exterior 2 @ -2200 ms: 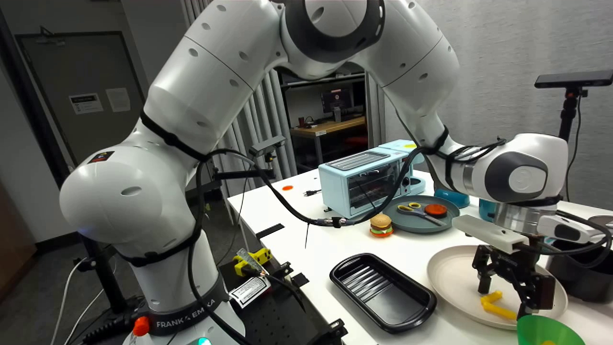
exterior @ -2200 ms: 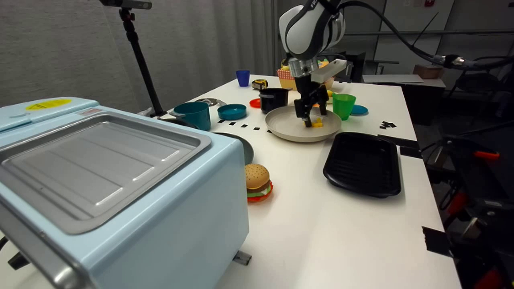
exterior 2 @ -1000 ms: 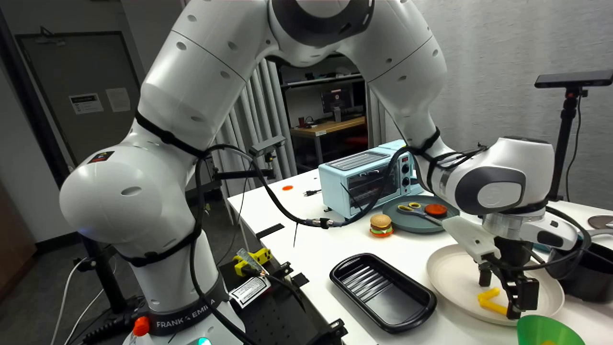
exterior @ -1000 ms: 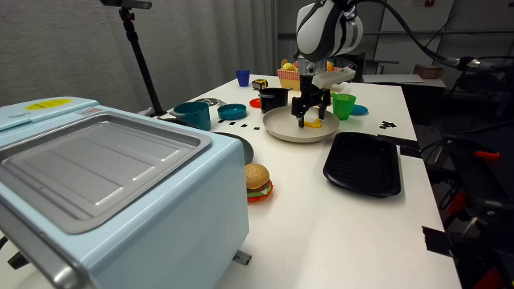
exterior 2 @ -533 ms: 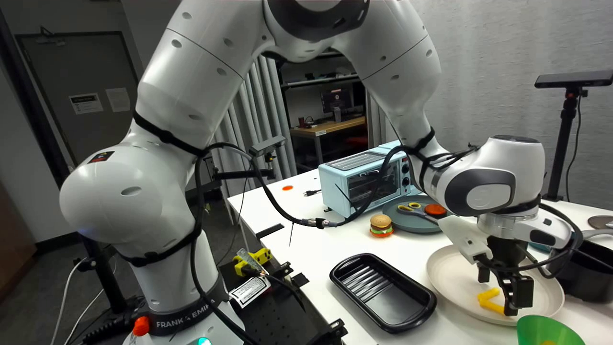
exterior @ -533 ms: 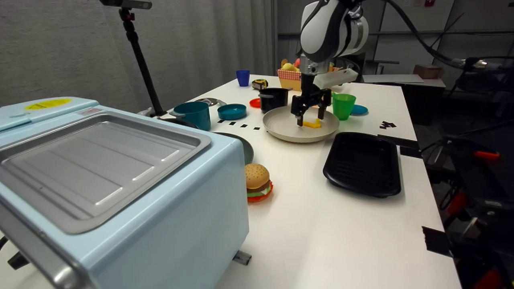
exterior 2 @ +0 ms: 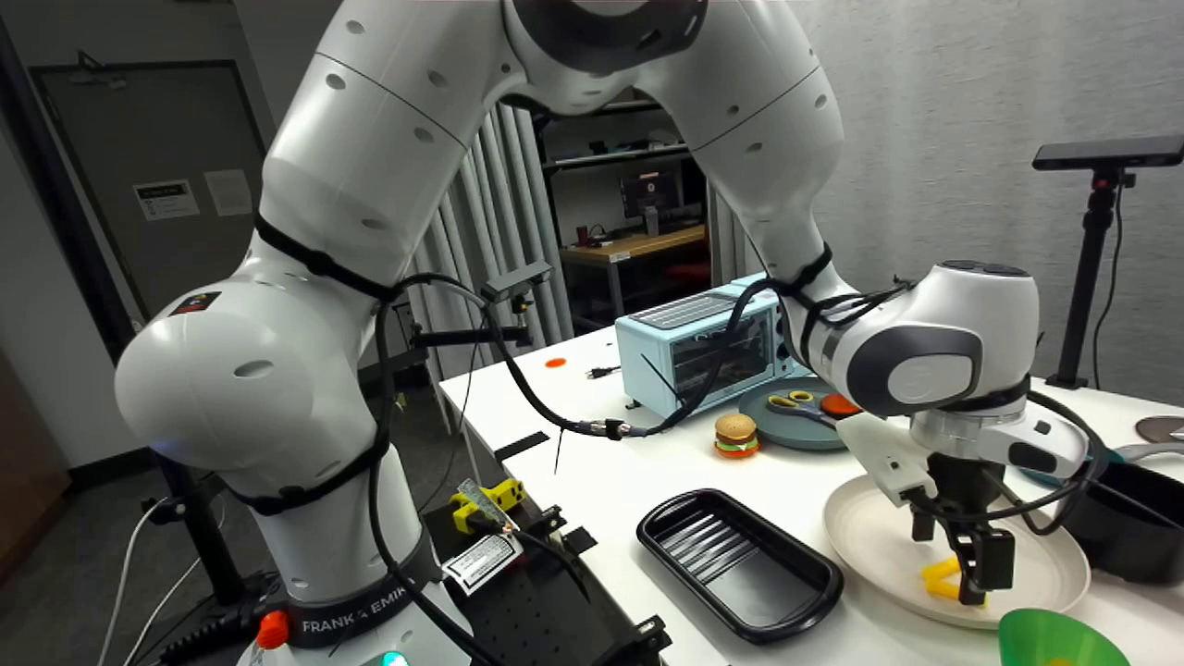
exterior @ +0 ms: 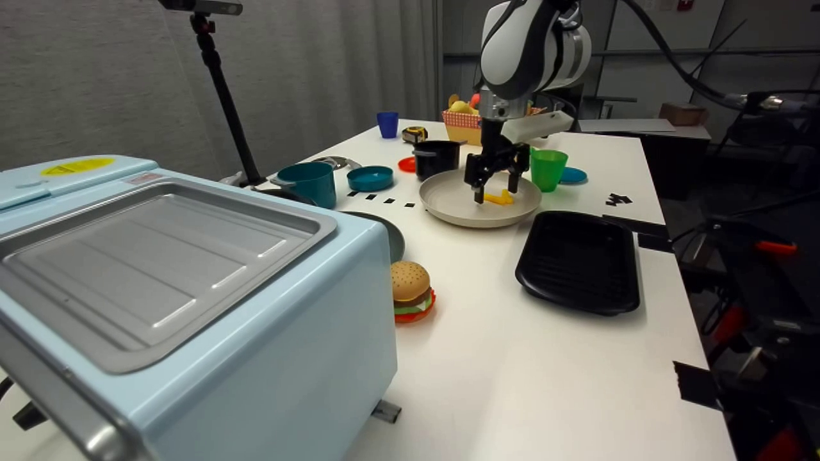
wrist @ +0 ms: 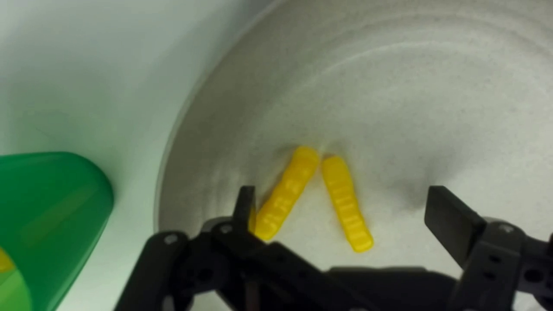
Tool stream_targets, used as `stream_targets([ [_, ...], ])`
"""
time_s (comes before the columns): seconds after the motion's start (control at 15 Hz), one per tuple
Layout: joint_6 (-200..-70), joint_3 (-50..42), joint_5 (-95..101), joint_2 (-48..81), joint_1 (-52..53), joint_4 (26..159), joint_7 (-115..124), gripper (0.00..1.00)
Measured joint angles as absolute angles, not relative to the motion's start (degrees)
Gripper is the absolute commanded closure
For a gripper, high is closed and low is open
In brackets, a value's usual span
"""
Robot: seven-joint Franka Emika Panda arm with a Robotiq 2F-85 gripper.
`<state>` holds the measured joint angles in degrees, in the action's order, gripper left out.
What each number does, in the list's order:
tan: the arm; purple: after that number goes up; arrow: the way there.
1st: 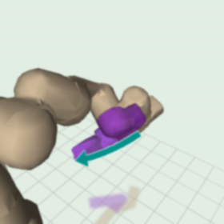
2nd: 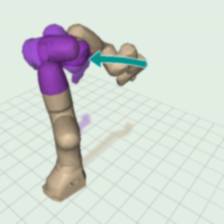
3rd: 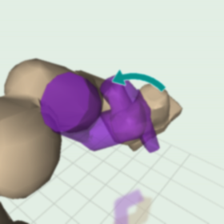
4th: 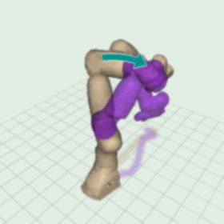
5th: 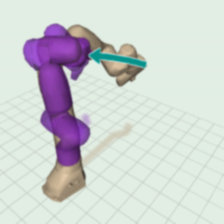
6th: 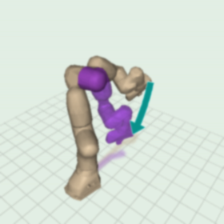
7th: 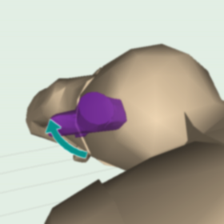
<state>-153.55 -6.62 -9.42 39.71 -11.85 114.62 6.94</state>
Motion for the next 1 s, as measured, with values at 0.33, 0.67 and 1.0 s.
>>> stream_targets([
  [0.33,-153.55,-6.66,-9.42,39.72,-11.86,115.00,6.94,0.00],
  [0.67,-153.55,-6.69,-9.42,39.75,-11.86,115.60,6.94,0.27],
  [1.0,-153.55,-7.04,-9.42,39.36,-11.86,115.56,6.94,0.65],
])
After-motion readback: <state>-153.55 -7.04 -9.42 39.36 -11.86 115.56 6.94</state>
